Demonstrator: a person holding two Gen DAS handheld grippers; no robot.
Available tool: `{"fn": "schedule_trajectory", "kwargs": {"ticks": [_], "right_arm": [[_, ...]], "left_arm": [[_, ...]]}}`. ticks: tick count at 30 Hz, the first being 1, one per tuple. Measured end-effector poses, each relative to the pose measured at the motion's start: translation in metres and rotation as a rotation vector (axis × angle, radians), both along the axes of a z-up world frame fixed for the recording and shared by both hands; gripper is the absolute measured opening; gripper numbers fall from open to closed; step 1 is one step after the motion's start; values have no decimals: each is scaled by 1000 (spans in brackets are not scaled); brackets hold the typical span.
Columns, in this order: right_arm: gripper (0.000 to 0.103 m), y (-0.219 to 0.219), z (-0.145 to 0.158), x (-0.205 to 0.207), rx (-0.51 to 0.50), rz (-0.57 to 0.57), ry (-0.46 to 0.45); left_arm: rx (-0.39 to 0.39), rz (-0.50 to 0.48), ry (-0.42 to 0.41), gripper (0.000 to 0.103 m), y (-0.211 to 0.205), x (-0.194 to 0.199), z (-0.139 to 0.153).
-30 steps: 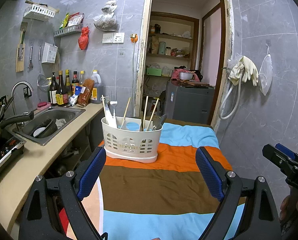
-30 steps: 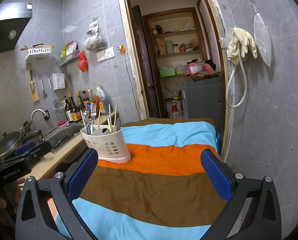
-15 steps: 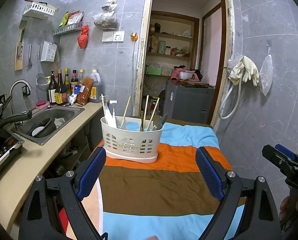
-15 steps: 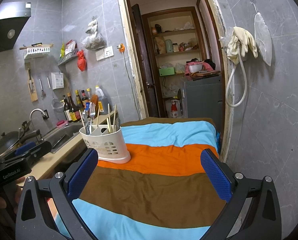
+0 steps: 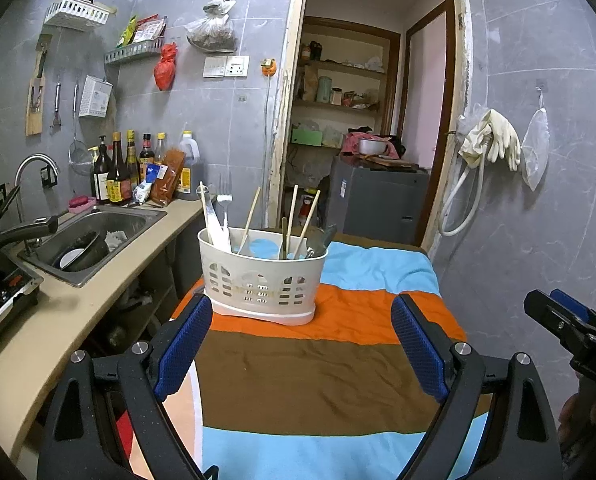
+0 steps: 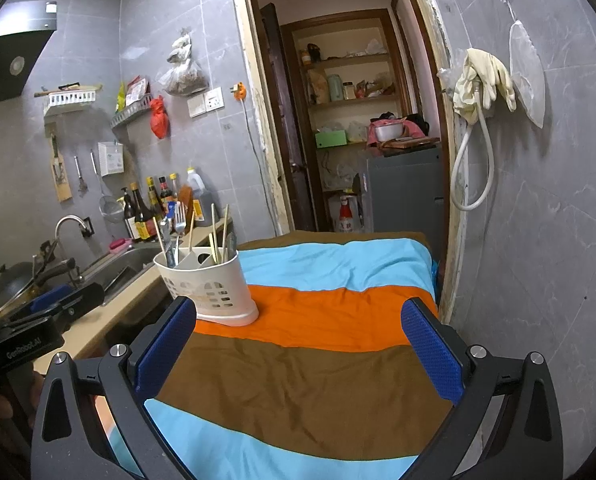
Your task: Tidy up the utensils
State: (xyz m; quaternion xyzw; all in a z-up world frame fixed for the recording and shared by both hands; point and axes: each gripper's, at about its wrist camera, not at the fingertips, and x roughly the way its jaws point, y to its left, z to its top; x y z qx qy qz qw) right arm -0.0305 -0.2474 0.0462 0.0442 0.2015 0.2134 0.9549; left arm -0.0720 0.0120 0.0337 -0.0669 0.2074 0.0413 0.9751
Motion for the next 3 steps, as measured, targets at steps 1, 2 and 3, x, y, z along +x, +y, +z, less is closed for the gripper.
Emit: {"fn": "schedule_trajectory", "kwargs": {"ticks": [1,2,3], "right_arm": [[103,-1,0,-2,-1,0,1],[103,-1,0,-1,0,0,0],[103,-1,0,-1,0,0,0]], "left_arm": [[-1,1,0,88,0,0,0],[-1,2,0,88,1,1,0],[-2,2,0,88,1,1,0]]}}
